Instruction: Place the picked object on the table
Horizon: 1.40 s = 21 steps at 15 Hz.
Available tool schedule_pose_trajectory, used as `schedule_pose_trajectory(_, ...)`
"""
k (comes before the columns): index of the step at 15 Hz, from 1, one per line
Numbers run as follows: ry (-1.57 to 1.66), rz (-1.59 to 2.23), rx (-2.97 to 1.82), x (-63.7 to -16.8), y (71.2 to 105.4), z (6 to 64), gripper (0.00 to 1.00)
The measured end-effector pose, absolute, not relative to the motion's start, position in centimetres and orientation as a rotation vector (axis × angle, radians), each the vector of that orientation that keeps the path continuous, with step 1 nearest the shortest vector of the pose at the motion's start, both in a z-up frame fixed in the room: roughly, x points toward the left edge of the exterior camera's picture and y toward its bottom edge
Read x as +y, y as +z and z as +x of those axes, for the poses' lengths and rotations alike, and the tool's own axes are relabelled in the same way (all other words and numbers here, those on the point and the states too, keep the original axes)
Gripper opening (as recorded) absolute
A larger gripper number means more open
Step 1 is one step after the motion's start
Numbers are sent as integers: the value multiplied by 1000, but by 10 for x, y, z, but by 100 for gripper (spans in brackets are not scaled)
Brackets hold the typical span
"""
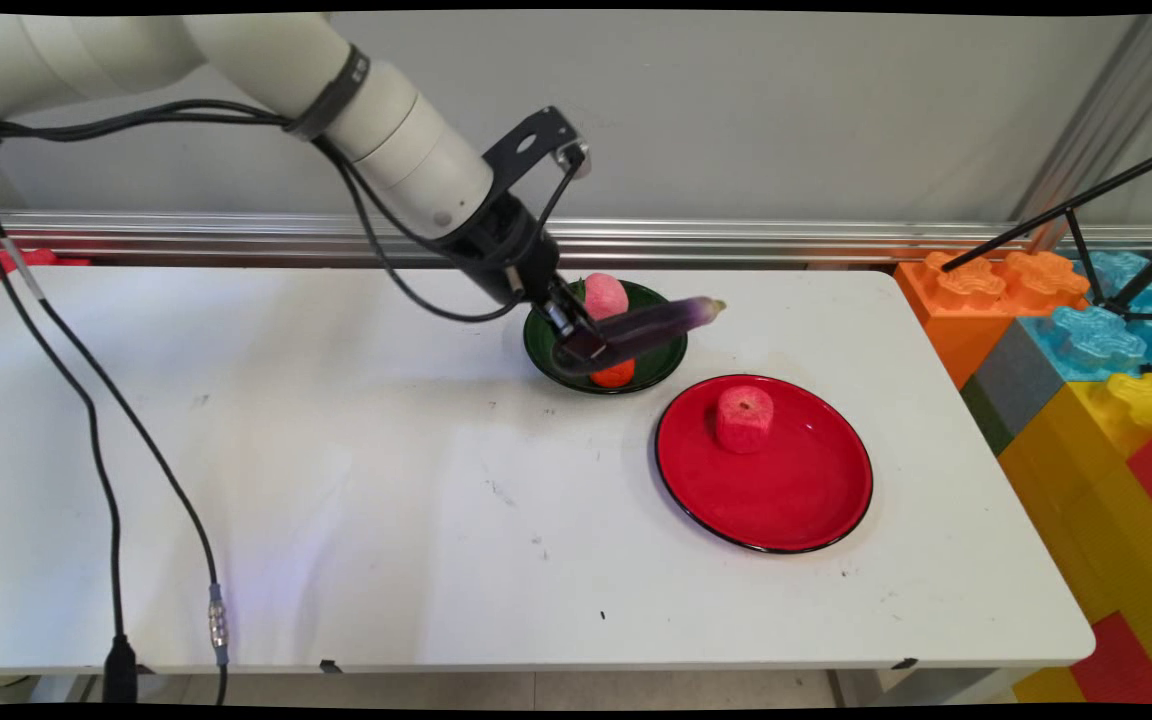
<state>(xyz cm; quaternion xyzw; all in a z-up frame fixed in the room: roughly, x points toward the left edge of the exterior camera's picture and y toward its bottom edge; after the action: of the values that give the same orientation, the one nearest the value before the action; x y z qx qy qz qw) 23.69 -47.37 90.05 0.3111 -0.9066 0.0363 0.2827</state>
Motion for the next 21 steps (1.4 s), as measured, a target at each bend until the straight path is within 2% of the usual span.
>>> schedule_pose_trajectory(10,57,855,-2521,-434,871,265,0)
schedule_pose_trajectory(21,14,882,-2567,-413,808,289,0)
